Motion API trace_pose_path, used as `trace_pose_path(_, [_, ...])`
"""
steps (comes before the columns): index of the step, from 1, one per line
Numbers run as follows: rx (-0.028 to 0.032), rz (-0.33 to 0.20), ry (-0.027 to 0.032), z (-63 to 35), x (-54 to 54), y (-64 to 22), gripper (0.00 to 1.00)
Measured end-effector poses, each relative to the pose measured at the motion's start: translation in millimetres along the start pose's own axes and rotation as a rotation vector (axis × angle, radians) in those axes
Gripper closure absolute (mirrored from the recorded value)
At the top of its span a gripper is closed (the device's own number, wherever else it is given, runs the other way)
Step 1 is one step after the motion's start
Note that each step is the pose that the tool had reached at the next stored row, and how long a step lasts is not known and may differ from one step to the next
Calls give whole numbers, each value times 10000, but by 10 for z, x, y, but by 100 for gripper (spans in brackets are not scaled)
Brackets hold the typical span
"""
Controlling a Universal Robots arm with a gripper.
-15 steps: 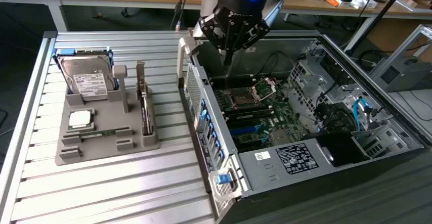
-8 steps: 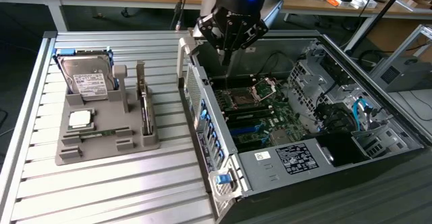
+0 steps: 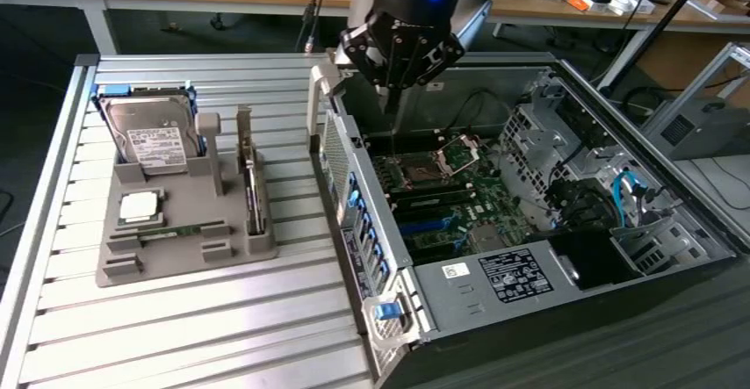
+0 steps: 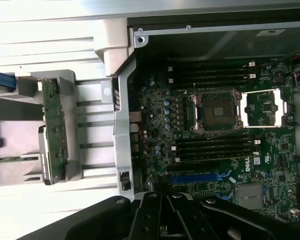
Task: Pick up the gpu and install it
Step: 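Reach for the gpu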
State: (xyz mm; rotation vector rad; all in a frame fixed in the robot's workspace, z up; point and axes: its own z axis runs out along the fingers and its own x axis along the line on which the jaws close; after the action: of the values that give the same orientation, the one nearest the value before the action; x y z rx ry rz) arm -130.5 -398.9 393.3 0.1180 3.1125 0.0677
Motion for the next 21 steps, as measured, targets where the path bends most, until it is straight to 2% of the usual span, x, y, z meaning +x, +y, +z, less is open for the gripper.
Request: trace_pose_path(21, [0,0,0,-1,56,-4,89])
